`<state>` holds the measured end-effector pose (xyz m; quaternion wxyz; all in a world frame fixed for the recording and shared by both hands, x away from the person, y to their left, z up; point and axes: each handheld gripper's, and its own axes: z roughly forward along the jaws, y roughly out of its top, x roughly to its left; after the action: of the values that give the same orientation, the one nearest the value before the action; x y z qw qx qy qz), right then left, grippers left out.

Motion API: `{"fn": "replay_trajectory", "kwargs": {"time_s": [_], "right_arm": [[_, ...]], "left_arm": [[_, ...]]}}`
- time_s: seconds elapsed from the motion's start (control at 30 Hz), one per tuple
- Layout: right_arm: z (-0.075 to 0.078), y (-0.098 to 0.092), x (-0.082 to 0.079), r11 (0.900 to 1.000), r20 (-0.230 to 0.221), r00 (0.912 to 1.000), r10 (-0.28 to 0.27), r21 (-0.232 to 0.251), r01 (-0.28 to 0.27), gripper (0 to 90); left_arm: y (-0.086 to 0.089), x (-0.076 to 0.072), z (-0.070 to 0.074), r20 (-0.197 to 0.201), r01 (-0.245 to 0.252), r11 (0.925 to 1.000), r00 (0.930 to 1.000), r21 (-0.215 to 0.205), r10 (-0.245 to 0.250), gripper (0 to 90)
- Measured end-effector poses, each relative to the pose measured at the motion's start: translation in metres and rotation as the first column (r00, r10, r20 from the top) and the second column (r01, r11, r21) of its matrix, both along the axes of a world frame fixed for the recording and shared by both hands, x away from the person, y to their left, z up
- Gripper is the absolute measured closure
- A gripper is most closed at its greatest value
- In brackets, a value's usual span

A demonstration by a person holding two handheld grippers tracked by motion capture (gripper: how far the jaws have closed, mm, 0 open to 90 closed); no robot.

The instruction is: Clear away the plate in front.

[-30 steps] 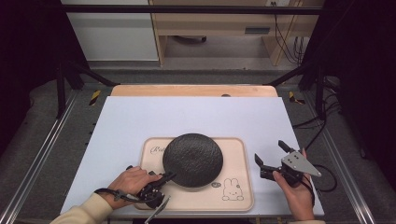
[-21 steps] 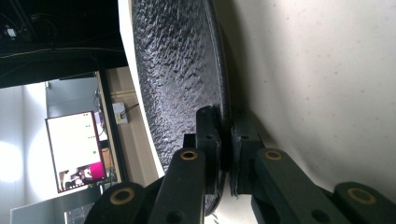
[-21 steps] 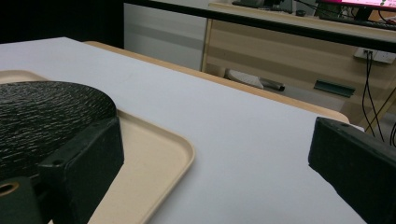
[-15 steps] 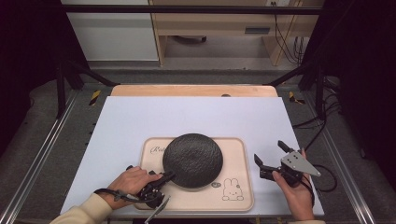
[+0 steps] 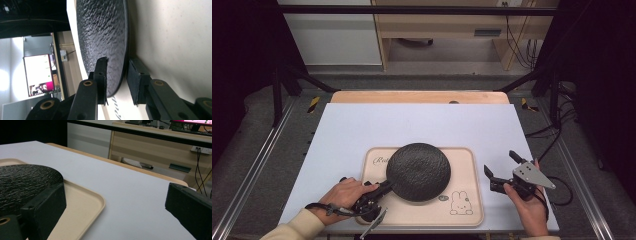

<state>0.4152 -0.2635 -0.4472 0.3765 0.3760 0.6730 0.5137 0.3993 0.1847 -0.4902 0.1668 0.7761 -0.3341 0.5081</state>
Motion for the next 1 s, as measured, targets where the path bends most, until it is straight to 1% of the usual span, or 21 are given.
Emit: {"fn": "replay_trajectory", "kwargs": {"time_s": [0.1, 0.2, 0.3, 0.33, 0.4, 0.43, 0.47, 0.5, 0.53, 0.57, 0.6, 0.67, 0.73, 0.77, 0.8, 0.83, 0.87, 0.9, 0.93, 0.97, 1.0], "right_arm": [[0.0, -0.001, 0.0, 1.0, 0.002, 1.0, 0.0, 0.005, 0.0, 3.8], [0.001, -0.002, 0.0, 1.0, 0.005, 1.0, 0.002, 0.01, -0.003, 3.8], [0.002, -0.002, 0.0, 1.0, 0.007, 0.9999, 0.007, 0.014, -0.007, 3.8], [0.002, -0.002, 0.0, 1.0, 0.008, 0.9999, 0.009, 0.017, -0.009, 3.8], [0.003, -0.002, 0.0, 1.0, 0.011, 0.9999, 0.013, 0.019, -0.013, 3.8], [0.003, -0.003, 0.001, 1.0, 0.012, 0.9998, 0.014, 0.021, -0.015, 3.8], [0.004, -0.003, 0.001, 1.0, 0.012, 0.9998, 0.016, 0.023, -0.016, 3.8], [0.004, -0.004, 0.001, 1.0, 0.014, 0.9998, 0.016, 0.025, -0.017, 3.8], [0.004, -0.004, 0.001, 1.0, 0.015, 0.9997, 0.017, 0.026, -0.018, 3.8], [0.004, -0.004, 0.001, 0.999, 0.015, 0.9997, 0.018, 0.028, -0.018, 3.8], [0.005, -0.004, 0.001, 0.999, 0.015, 0.9997, 0.019, 0.031, -0.019, 3.7], [0.005, -0.005, 0.0, 0.999, 0.017, 0.9996, 0.022, 0.033, -0.023, 3.7], [0.006, -0.006, -0.001, 0.999, 0.019, 0.9995, 0.024, 0.034, -0.024, 3.7], [0.006, -0.006, -0.001, 0.999, 0.021, 0.9995, 0.023, 0.036, -0.024, 3.7], [0.006, -0.006, -0.002, 0.999, 0.022, 0.9995, 0.023, 0.037, -0.024, 3.6], [0.006, -0.007, -0.002, 0.999, 0.023, 0.9995, 0.023, 0.039, -0.024, 3.6], [0.006, -0.007, -0.002, 0.999, 0.024, 0.9995, 0.022, 0.036, -0.023, 3.6], [0.007, -0.007, -0.003, 0.999, 0.024, 0.9995, 0.021, 0.036, -0.022, 3.6], [0.007, -0.007, -0.003, 0.999, 0.024, 0.9995, 0.022, 0.037, -0.023, 3.6], [0.007, -0.007, -0.003, 0.999, 0.024, 0.9995, 0.021, 0.036, -0.022, 3.5], [0.007, -0.006, -0.003, 0.999, 0.023, 0.9995, 0.021, 0.036, -0.022, 3.5]], "left_arm": [[0.004, -0.003, 0.007, -0.007, -0.021, 0.9998, 0.9998, -0.005, 0.021, 63.5], [0.007, -0.007, 0.013, -0.023, -0.035, 0.9989, 0.9991, -0.03, 0.035, 61.8], [0.007, -0.009, 0.021, -0.055, -0.071, 0.9959, 0.9962, -0.056, 0.068, 56.9], [0.006, -0.009, 0.024, -0.073, -0.09, 0.9929, 0.9938, -0.078, 0.084, 55.7], [0.002, -0.007, 0.031, -0.113, -0.139, 0.9808, 0.9858, -0.137, 0.124, 52.6], [-0.001, -0.006, 0.035, -0.139, -0.167, 0.9729, 0.9795, -0.159, 0.146, 50.4], [-0.005, -0.003, 0.04, -0.167, -0.207, 0.9602, 0.9701, -0.188, 0.176, 48.2], [-0.007, -0.001, 0.042, -0.175, -0.226, 0.9525, 0.9656, -0.204, 0.192, 45.9], [-0.009, 0.001, 0.045, -0.194, -0.25, 0.9408, 0.9588, -0.229, 0.207, 44.9], [-0.011, 0.005, 0.047, -0.223, -0.278, 0.9238, 0.9491, -0.263, 0.222, 43.9], [-0.014, 0.009, 0.051, -0.254, -0.32, 0.9031, 0.9341, -0.286, 0.251, 41.8], [-0.017, 0.016, 0.055, -0.321, -0.395, 0.8684, 0.899, -0.3, 0.298, 38.5], [-0.018, 0.024, 0.057, -0.372, -0.466, 0.8153, 0.8645, -0.343, 0.338, 36.5], [-0.018, 0.028, 0.058, -0.415, -0.511, 0.781, 0.8368, -0.359, 0.357, 35.9], [-0.019, 0.03, 0.058, -0.438, -0.542, 0.7516, 0.819, -0.377, 0.371, 34.3], [-0.019, 0.033, 0.059, -0.451, -0.558, 0.7332, 0.8094, -0.389, 0.376, 33.0], [-0.019, 0.035, 0.058, -0.489, -0.593, 0.7072, 0.7812, -0.385, 0.389, 31.4], [-0.019, 0.036, 0.059, -0.503, -0.611, 0.6909, 0.7673, -0.386, 0.398, 28.0], [-0.018, 0.036, 0.059, -0.532, -0.636, 0.6645, 0.7462, -0.392, 0.4, 25.5], [-0.016, 0.036, 0.059, -0.566, -0.651, 0.6431, 0.7295, -0.403, 0.384, 24.6], [-0.014, 0.036, 0.06, -0.595, -0.664, 0.6253, 0.714, -0.41, 0.369, 23.9]]}}
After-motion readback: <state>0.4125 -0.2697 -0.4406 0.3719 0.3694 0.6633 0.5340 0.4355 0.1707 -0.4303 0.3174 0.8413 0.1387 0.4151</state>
